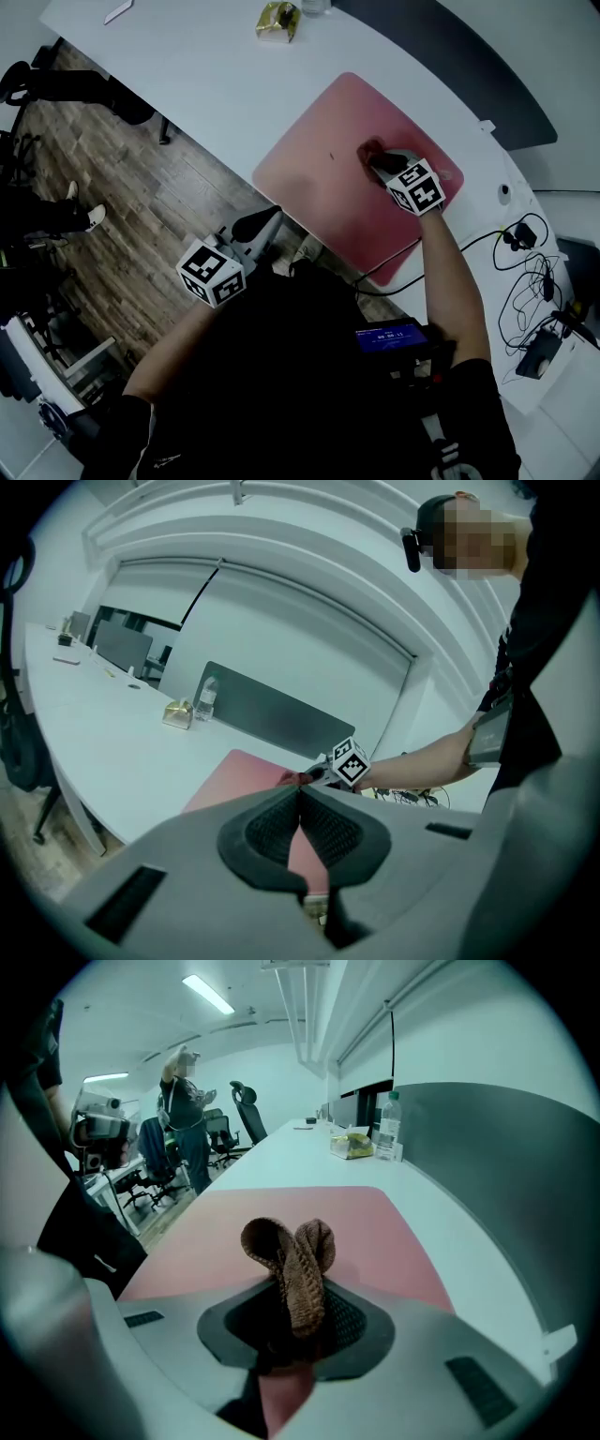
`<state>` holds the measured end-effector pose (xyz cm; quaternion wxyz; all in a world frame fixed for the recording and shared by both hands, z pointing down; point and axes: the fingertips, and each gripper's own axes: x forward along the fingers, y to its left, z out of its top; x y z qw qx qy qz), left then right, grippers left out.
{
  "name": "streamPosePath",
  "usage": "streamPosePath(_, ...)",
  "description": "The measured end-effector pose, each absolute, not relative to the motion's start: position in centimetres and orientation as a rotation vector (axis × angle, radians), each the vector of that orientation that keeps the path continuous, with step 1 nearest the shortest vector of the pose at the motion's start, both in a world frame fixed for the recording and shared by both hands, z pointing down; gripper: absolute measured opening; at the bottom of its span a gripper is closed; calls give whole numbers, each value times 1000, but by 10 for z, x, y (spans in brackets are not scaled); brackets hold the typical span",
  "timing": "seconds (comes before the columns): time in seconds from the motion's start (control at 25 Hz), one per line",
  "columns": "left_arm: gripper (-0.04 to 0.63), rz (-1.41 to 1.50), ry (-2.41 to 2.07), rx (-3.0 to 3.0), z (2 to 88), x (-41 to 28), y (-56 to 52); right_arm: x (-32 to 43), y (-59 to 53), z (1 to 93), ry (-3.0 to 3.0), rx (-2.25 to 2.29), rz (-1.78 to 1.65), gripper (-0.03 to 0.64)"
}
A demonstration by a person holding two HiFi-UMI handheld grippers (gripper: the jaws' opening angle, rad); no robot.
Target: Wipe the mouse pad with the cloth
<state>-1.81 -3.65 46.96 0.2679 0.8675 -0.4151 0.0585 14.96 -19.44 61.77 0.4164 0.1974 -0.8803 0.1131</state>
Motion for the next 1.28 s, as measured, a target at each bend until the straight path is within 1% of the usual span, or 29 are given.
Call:
streamPosePath(0.48, 9, 145, -1224, 2293, 463, -23, -40, 193, -276, 618, -2116, 712, 218, 112)
streamPosePath(0.68, 9, 165, -1245, 2279, 467, -24, -42, 204, -299, 618, -2073, 740, 129, 112)
streamPosePath(1.0, 9, 180, -1241, 2280, 469, -18, -54, 226, -325, 616, -2048, 825, 105, 112)
streamPosePath(1.28, 9, 199, -1201, 2302, 469, -7, -65, 267, -335, 604, -2022, 995, 98, 112)
